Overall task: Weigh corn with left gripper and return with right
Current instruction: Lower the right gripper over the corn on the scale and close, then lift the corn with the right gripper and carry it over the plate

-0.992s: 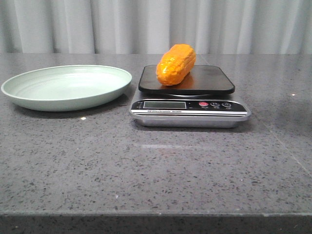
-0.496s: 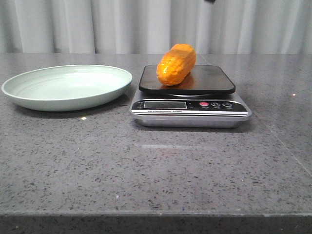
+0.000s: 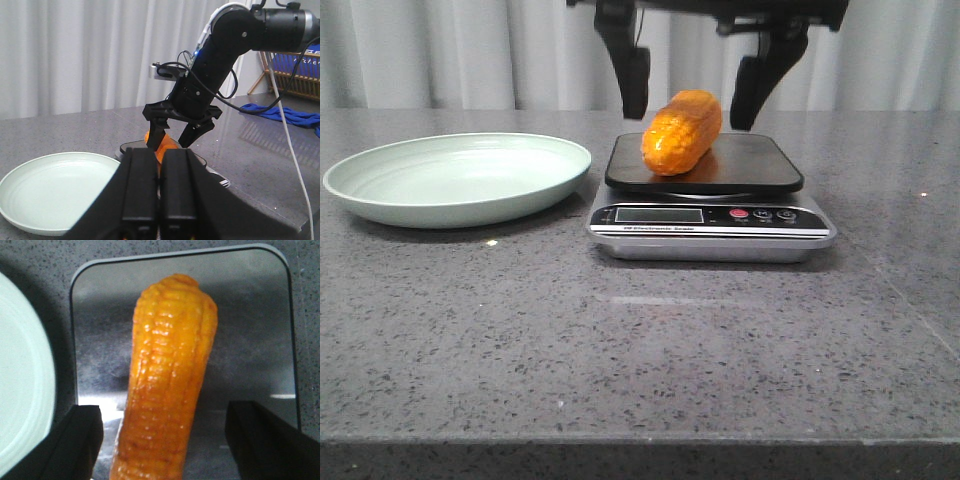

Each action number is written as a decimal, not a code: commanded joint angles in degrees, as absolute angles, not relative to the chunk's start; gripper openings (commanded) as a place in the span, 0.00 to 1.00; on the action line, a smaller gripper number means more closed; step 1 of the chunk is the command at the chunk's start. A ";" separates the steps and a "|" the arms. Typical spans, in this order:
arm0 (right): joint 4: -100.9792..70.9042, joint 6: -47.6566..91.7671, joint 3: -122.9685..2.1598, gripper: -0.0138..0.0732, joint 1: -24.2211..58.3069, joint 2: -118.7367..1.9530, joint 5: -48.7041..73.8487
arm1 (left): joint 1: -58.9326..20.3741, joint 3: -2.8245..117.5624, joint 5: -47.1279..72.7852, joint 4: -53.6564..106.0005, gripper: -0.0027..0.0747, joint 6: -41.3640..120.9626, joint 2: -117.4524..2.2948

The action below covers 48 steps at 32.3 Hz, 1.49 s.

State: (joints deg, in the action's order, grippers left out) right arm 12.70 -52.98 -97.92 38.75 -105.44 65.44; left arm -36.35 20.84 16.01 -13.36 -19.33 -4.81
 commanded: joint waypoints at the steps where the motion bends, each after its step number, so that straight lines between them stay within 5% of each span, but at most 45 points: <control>1: 15.78 -53.15 -100.02 0.85 37.96 -104.23 64.84 | -36.64 22.35 11.62 -13.37 0.20 -19.42 -5.44; 5: 15.85 -53.15 -100.02 0.81 37.91 -105.21 64.53 | -36.64 22.35 11.62 -13.37 0.20 -19.42 -5.44; 14: 14.47 -52.43 -101.45 0.31 37.95 -105.21 64.16 | -36.64 22.35 11.62 -13.37 0.20 -19.42 -5.44; 25: 12.62 -42.31 -111.98 0.33 42.16 -105.21 63.02 | -36.64 22.35 11.62 -13.37 0.20 -19.42 -5.44; 48: 7.16 -40.45 -112.58 0.38 46.52 -115.90 44.39 | -36.64 22.35 11.62 -13.37 0.20 -19.42 -5.44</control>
State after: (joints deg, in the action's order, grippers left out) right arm 7.10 -41.33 -110.50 46.38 -118.36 48.47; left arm -36.35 20.84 16.01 -13.36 -19.33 -4.81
